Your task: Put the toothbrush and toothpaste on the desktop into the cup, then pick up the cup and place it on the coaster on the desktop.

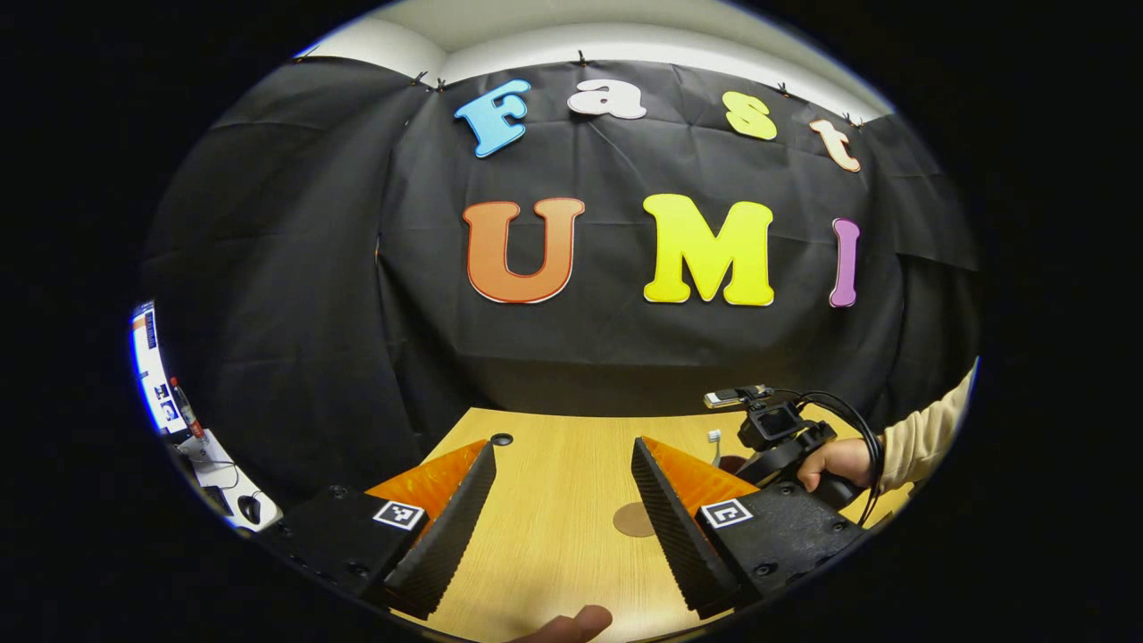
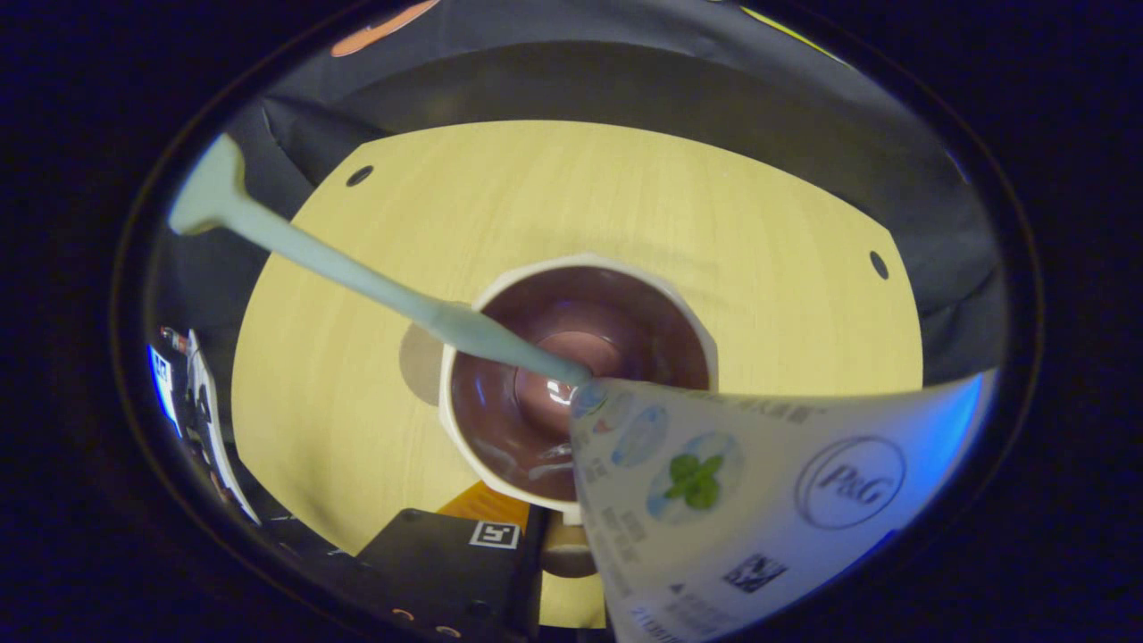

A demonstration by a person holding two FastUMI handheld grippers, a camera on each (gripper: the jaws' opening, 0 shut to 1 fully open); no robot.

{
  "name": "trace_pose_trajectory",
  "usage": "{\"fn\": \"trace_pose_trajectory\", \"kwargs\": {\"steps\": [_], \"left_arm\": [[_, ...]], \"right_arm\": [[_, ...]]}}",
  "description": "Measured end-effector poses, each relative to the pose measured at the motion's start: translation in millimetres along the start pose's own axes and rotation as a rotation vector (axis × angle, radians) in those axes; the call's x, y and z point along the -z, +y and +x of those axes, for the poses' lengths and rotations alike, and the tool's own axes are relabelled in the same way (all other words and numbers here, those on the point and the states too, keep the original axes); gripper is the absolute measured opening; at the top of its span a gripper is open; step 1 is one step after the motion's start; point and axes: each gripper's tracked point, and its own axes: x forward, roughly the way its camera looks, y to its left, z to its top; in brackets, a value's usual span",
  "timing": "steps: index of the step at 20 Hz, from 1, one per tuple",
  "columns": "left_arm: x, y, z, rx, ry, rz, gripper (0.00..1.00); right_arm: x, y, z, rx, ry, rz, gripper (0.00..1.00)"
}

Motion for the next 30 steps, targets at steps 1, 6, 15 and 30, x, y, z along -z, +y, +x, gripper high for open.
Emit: {"fn": "trace_pose_trajectory", "kwargs": {"steps": [1,6,15,30], "left_arm": [[0.8,2.8,-2.2,0.0,0.0,0.0,0.96],[10.3,23.8,-15.1,-0.014,0.01,0.028,0.96],[33.3,55.7,-34.9,-0.036,0.069,0.056,0.96],[14.1,8.5,-26.0,0.048,0.062,0.075,0.96]], "right_arm": [[-3.7,9.6,0.4,0.001,-0.004,-0.015,0.27],[-13.3,55.3,13.6,-0.002,0.012,-0.042,0.27],[-9.1,81.8,42.5,-0.008,0.034,-0.043,0.27],[-14.8,32.0,-116.1,-0.012,-0.432,-0.06,0.96]]}}
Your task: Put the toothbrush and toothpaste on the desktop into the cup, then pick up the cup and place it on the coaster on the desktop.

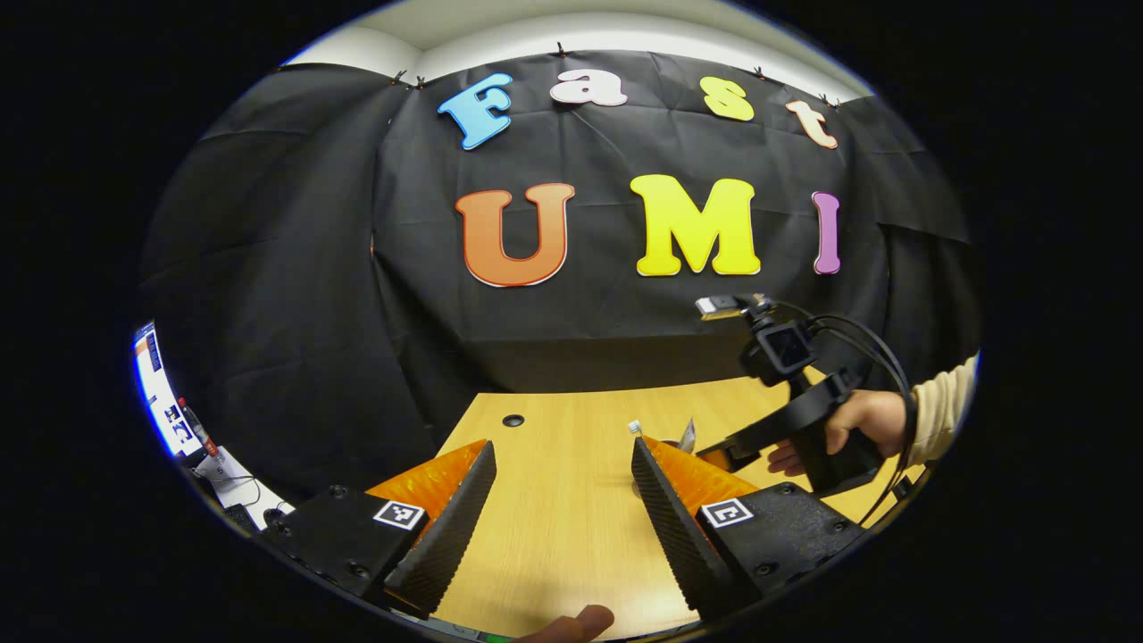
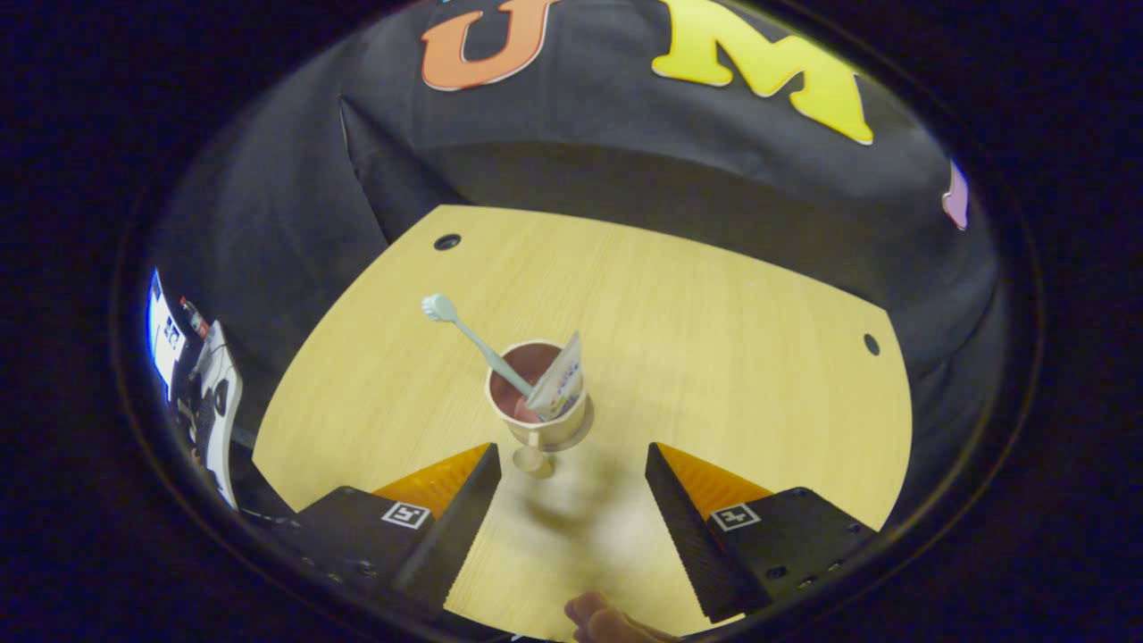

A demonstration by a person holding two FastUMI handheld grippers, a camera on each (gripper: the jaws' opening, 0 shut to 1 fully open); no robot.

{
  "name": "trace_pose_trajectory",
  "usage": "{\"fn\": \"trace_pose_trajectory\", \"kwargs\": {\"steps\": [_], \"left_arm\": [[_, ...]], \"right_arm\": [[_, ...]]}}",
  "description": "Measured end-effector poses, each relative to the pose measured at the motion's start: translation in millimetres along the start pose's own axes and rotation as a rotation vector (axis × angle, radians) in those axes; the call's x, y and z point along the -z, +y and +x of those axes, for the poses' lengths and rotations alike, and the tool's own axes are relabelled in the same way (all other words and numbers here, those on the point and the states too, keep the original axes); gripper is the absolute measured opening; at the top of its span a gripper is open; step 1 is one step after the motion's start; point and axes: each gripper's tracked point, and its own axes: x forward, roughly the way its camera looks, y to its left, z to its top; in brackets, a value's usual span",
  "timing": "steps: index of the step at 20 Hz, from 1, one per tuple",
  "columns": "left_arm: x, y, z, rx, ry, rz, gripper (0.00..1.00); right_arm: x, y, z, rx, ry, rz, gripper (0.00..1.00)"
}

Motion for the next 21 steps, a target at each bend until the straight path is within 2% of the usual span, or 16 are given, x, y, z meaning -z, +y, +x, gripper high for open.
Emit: {"fn": "trace_pose_trajectory", "kwargs": {"steps": [3,7,12,17,21], "left_arm": [[-18.4,-23.0,6.0,0.021,-0.021,0.009,0.97],[-44.1,-65.0,8.1,0.068,-0.056,0.009,0.96],[-63.0,-124.3,-1.8,0.135,-0.07,0.033,0.96],[-58.1,-157.3,-22.9,0.168,-0.069,0.012,0.96],[-52.8,-150.5,-29.3,0.156,-0.074,0.01,0.96]], "right_arm": [[-17.8,-29.6,-65.8,0.031,-0.175,0.012,0.96],[-9.7,-71.7,-140.5,0.083,-0.374,0.055,0.96],[15.2,-122.7,-221.4,0.16,-0.557,0.152,0.96],[48.7,-132.9,-257.7,0.261,-0.606,0.095,0.95],[48.1,-101.3,-262.3,0.215,-0.613,0.107,0.96]]}}
